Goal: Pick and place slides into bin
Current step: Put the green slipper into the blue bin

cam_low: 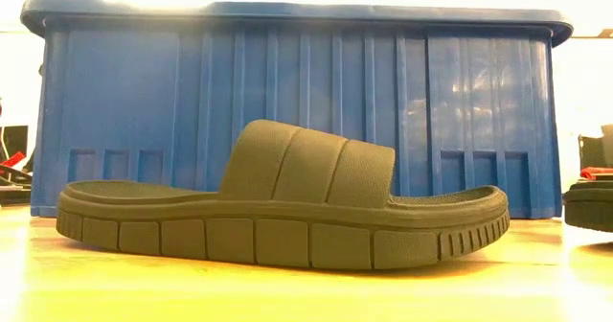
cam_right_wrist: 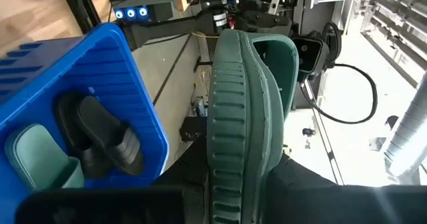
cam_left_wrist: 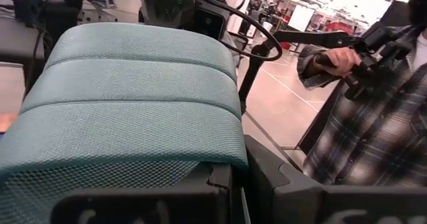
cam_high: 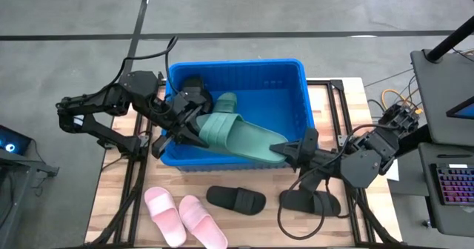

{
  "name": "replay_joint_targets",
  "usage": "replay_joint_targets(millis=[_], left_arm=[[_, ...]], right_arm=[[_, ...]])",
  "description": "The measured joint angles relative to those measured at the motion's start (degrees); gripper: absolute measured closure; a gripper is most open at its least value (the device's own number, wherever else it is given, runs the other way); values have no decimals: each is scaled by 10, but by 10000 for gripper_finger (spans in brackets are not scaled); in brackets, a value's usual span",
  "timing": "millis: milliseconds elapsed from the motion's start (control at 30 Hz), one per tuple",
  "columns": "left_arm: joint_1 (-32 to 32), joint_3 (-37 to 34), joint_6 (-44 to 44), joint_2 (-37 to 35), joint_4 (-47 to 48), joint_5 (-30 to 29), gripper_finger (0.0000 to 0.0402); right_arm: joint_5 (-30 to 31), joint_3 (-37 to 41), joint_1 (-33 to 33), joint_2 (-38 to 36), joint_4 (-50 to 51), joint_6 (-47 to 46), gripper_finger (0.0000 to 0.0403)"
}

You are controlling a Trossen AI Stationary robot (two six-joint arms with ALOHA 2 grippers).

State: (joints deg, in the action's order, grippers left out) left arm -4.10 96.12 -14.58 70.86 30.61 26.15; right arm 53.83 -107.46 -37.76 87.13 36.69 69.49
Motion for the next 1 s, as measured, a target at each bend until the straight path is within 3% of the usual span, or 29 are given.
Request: replay_joint_targets(millis=[267, 567, 733, 1000], left_arm=[[3, 0, 1, -2, 1, -14, 394], [5, 0, 4, -6, -2, -40, 340], [18, 0, 54, -23, 9, -74, 313], [36, 0, 79, -34, 86, -113, 272]], right_arm=[[2, 0, 0, 3, 4, 0, 349], [4, 0, 2, 2, 12, -28, 350], [2, 0, 4, 5, 60, -59, 350], [-7, 0, 3, 11, 79, -84, 350]])
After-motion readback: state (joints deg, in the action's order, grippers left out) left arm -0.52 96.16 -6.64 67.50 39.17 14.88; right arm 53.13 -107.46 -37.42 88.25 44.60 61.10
